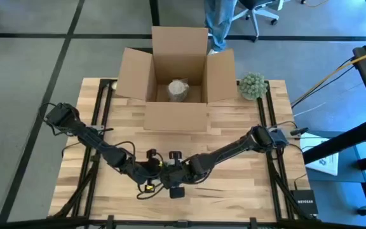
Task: Wrap mug
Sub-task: Wrap the dark green mug using the transparent bubble wrap
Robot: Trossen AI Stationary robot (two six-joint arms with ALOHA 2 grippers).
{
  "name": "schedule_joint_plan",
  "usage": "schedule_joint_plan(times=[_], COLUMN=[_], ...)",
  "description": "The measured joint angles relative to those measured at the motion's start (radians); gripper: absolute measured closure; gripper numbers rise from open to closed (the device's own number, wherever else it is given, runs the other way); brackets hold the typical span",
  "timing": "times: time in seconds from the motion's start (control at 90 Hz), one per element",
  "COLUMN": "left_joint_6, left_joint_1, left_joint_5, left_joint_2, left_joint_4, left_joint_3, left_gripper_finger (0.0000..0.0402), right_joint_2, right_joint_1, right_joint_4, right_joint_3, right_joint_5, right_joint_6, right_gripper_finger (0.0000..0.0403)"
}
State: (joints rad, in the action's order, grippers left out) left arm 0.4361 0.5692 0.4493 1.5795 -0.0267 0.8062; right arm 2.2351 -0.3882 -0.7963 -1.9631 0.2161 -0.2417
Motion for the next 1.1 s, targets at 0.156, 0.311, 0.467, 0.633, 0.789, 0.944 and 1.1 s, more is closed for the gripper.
schedule_joint_plan(times=[0.156,0.311,0.467,0.633,0.789,0.944,1.1], left_joint_6=[-0.003,0.000,0.001,-0.006,-0.029,-0.057,-0.073], left_joint_1=[0.000,0.001,0.001,0.001,0.001,0.001,0.001], left_joint_5=[-0.001,0.003,0.002,0.002,-0.003,-0.002,0.001], left_joint_2=[0.000,-0.001,-0.002,-0.003,-0.022,-0.060,-0.105], left_joint_4=[0.008,0.007,0.009,0.008,0.003,-0.003,0.000], left_joint_3=[0.000,-0.001,-0.001,-0.002,-0.006,-0.006,-0.005], left_gripper_finger=[0.0401,0.0402,0.0402,0.0402,0.0402,0.0402,0.0402], right_joint_2=[-0.050,-0.019,-0.016,-0.015,-0.014,-0.011,-0.008], right_joint_1=[0.007,0.020,0.027,0.025,0.024,0.023,0.023], right_joint_4=[-0.024,-0.011,0.084,0.163,0.171,0.167,0.157], right_joint_3=[-0.003,0.038,0.118,0.162,0.163,0.164,0.167], right_joint_5=[0.033,0.008,-0.010,-0.026,-0.035,-0.048,-0.051], right_joint_6=[0.008,0.009,-0.013,-0.013,-0.007,-0.004,-0.003], right_gripper_finger=[0.0402,0.0402,0.0402,0.0402,0.0402,0.0402,0.0402])
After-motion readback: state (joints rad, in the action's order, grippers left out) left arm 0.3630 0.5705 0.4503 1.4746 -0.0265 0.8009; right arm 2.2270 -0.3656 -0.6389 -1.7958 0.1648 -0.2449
